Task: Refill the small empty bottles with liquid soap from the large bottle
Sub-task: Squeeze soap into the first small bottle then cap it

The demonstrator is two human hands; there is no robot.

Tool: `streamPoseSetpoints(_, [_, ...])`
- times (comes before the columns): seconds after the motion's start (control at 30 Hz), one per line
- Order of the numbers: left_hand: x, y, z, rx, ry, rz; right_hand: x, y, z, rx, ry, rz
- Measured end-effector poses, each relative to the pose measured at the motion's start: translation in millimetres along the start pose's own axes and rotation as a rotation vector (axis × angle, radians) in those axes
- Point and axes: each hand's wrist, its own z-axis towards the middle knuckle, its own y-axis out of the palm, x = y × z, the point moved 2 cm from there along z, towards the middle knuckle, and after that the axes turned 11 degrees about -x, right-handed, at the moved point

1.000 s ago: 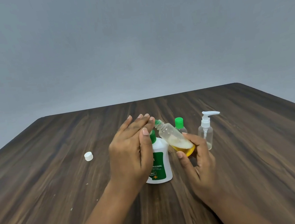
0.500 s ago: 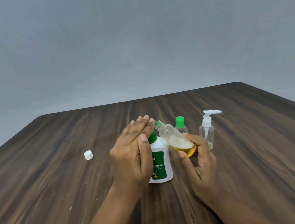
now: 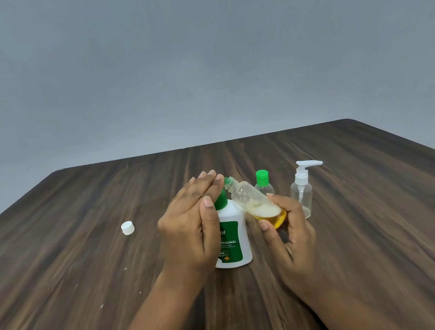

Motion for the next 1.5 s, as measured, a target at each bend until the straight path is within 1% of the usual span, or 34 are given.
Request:
streamPoseSetpoints(0.27, [7.3, -7.3, 11.8, -0.051, -0.008, 0.061, 0.4, -0.5, -0.4, 0.009, 0.015, -0.012])
streamPoseSetpoints(0.5, [-2.6, 3.7, 1.6, 0.018, 0.016, -0.025, 1.0, -0.4, -1.5, -0.015, 0.004, -0.016])
streamPoseSetpoints(0.63, [-1.5, 6.1, -0.9, 0.035, 0.034, -0.033, 2.0, -0.2, -1.9, -0.013, 0.006, -0.018])
streamPoseSetpoints(0.9, [2.3, -2.5, 8.8, -0.007, 0.000, -0.004, -1.1, 0.6, 0.9, -0.009, 0.011, -0.034])
streamPoseSetpoints(1.23, [-1.0, 5.8, -2.8, 0.037, 0.044, -0.034, -0.5, -2.5, -2.6, -0.009, -0.012, -0.022])
streamPoseSetpoints(1.5, [5.3, -3.7, 9.3, -0.007, -0.018, -0.014, 1.0, 0.5, -2.2, -0.018, 0.004, -0.041])
